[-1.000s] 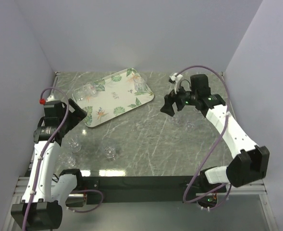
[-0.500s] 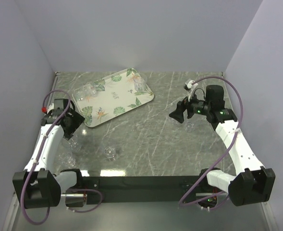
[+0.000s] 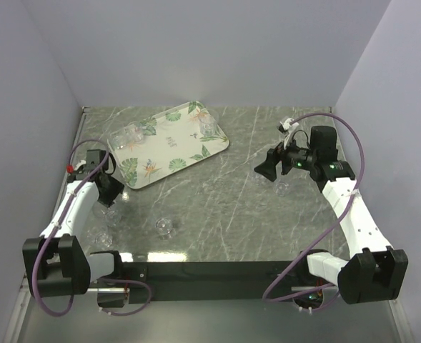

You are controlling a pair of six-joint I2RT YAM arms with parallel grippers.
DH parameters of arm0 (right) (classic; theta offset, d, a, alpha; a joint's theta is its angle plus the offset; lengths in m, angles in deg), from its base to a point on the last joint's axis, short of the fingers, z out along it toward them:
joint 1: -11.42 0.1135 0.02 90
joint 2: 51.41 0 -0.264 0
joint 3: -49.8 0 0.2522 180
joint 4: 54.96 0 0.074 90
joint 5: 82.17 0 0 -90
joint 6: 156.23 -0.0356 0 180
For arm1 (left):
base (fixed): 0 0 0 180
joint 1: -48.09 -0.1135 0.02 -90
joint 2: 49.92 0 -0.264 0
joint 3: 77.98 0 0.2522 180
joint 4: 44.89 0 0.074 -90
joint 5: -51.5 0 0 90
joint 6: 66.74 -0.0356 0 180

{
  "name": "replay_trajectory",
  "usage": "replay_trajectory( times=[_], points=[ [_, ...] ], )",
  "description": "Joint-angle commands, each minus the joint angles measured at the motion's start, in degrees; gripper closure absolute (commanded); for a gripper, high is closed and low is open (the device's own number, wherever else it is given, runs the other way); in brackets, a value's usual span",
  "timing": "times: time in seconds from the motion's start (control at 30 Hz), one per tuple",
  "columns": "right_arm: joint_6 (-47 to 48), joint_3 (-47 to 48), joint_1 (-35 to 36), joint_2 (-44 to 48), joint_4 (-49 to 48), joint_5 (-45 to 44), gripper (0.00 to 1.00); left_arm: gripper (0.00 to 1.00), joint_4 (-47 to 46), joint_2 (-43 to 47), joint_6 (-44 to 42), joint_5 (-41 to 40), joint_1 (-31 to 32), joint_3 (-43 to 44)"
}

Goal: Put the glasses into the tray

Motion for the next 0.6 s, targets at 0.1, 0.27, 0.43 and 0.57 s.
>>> replay_trajectory(
  times=[0.1, 0.27, 0.43, 0.57],
  points=[
    [-0.18, 0.86, -1.53, -0.18, -1.24, 1.84, 0.06, 0.80, -2.57, -1.12, -0.73, -0.71, -0.19, -1.10],
    [-0.36, 1.12, -2.49, -0.09, -0.98, 2.71, 0.06, 1.00, -2.04, -0.86, -2.13, -1.15, -0.19, -0.14],
    [-0.71, 0.95, -3.02, 0.17, -1.24, 3.16, 0.06, 1.00, -2.30, 0.90, -5.38, -2.20, -0.18, 3.02],
    [-0.80, 0.86, -3.28, 0.08, -1.33, 3.42, 0.06, 1.00, -4.49, -0.41, -11.34, 0.86, -0.19, 6.98]
  ],
)
